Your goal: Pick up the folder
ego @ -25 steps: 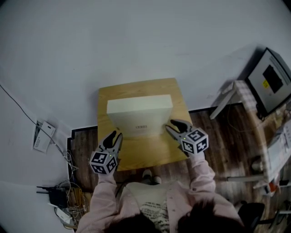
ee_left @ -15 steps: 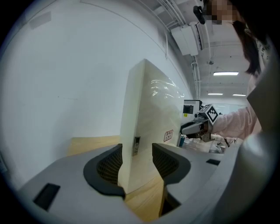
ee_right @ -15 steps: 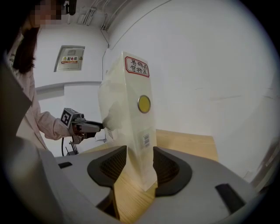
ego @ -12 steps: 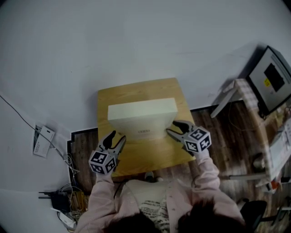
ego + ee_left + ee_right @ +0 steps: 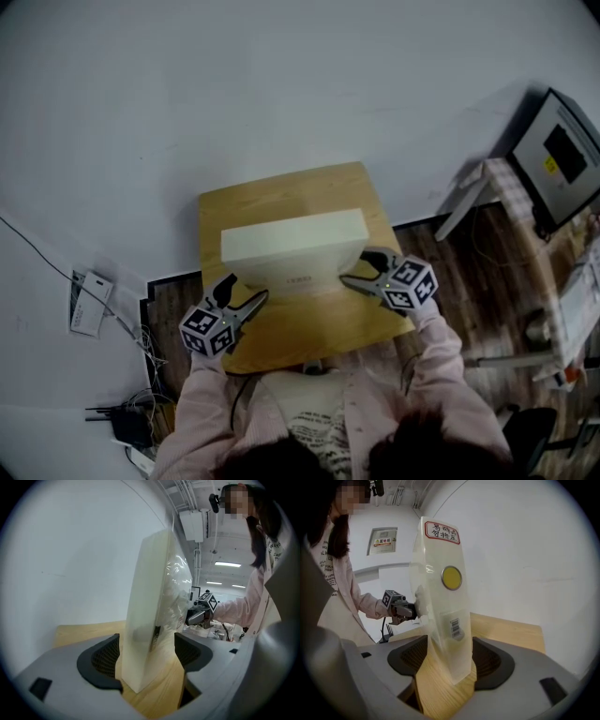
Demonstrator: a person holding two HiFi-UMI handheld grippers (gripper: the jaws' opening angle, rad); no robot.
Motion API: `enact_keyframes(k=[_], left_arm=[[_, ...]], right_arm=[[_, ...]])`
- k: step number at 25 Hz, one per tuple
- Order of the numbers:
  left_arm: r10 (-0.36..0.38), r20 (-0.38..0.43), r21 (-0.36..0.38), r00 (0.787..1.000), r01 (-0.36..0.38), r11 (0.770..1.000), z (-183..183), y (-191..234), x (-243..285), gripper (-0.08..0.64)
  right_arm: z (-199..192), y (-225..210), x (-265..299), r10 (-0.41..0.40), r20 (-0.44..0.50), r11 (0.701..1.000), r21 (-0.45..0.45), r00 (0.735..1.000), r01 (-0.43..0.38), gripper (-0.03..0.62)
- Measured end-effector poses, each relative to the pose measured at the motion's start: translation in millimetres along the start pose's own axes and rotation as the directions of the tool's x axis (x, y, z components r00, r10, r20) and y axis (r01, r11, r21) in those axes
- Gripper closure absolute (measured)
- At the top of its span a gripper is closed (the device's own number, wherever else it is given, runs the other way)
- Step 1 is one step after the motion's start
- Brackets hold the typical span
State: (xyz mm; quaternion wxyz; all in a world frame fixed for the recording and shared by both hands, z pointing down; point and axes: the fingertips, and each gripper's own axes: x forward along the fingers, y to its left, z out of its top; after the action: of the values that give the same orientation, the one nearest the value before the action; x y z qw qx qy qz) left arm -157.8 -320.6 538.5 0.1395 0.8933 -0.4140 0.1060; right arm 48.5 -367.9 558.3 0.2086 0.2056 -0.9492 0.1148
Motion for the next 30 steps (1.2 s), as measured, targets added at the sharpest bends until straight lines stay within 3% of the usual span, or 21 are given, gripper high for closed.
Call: enact_keyframes(k=[9,20,30], left_arm=[[-0.087,-0.039,-0.014,0.995,0.086,0.996,-10,-1,11,0.195],[-0.111,-0.043,-0.01,0.993,0.11,0.994,-17,1,22,0.195],[-0.09,-0.047,0.029,0.995,0.091,0.995,-18,4,24,0.223]], right_arm=[[-4,2,12,0.039,-0.04,0.999,-0.011,0.998,-0.04,0.245],[-4,1,22,0.053,-0.034,0.999,-0.002,0.998,-0.053,0.244],[-4,0,23,0.059,-0.001,0.998,-0.017,0.998,-0.059,0.255]])
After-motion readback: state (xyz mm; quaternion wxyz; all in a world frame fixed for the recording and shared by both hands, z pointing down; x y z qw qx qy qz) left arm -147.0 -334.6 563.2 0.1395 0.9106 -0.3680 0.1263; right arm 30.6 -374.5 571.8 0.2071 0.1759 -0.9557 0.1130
